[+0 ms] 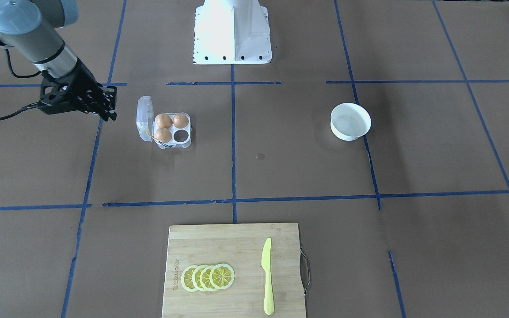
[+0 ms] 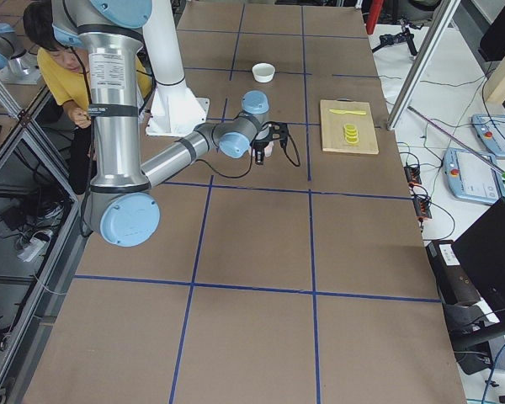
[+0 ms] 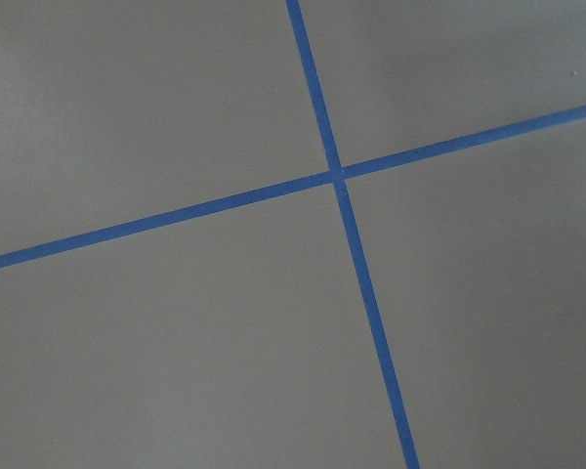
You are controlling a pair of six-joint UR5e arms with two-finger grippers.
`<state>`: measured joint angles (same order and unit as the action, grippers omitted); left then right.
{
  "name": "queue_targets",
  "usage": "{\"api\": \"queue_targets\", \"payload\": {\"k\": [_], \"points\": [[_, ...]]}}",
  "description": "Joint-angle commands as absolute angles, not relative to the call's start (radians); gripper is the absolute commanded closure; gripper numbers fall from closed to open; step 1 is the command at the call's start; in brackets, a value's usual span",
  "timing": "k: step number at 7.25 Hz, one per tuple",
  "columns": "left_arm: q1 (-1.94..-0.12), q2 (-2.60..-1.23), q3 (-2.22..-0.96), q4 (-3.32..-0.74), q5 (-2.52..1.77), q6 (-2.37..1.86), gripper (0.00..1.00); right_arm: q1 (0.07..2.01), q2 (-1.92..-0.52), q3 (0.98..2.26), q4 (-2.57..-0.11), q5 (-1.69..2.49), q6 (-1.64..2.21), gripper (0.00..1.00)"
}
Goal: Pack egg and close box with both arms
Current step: 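Move the right gripper in toward the open carton lid, then push the clear lid over the eggs with the right gripper to close it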
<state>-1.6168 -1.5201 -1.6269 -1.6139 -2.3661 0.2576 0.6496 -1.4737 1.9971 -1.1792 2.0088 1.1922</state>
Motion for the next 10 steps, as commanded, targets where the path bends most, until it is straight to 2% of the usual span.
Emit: {"api": "queue_targets", "payload": {"k": [1, 4, 6, 7, 8, 9, 10], "points": [[-1.617, -1.520, -1.629, -1.614, -2.362, 0.258, 0.00, 0.589, -1.360, 1.971, -1.183, 1.959, 1.273, 1.00], [-1.617, -1.519, -1.626, -1.614, -2.362, 0.259, 0.00, 0.606, -1.382, 1.970, -1.196, 1.960, 1.260, 1.00], [-1.617, -1.519, -1.626, -1.614, -2.359, 0.259, 0.00, 0.675, -1.391, 1.977, -1.363, 1.962, 1.144, 1.00], [-1.617, -1.519, -1.626, -1.614, -2.356, 0.261, 0.00, 0.725, -1.440, 1.979, -1.383, 1.977, 1.026, 1.00], [-1.617, -1.519, -1.626, -1.614, -2.356, 0.261, 0.00, 0.792, -1.495, 1.980, -1.385, 1.996, 0.905, 0.81], [-1.617, -1.519, -1.626, -1.614, -2.356, 0.261, 0.00, 0.861, -1.544, 1.973, -1.387, 2.015, 0.803, 0.20], [-1.617, -1.519, -1.626, -1.614, -2.356, 0.261, 0.00, 0.938, -1.590, 1.970, -1.390, 2.041, 0.669, 0.00]]}}
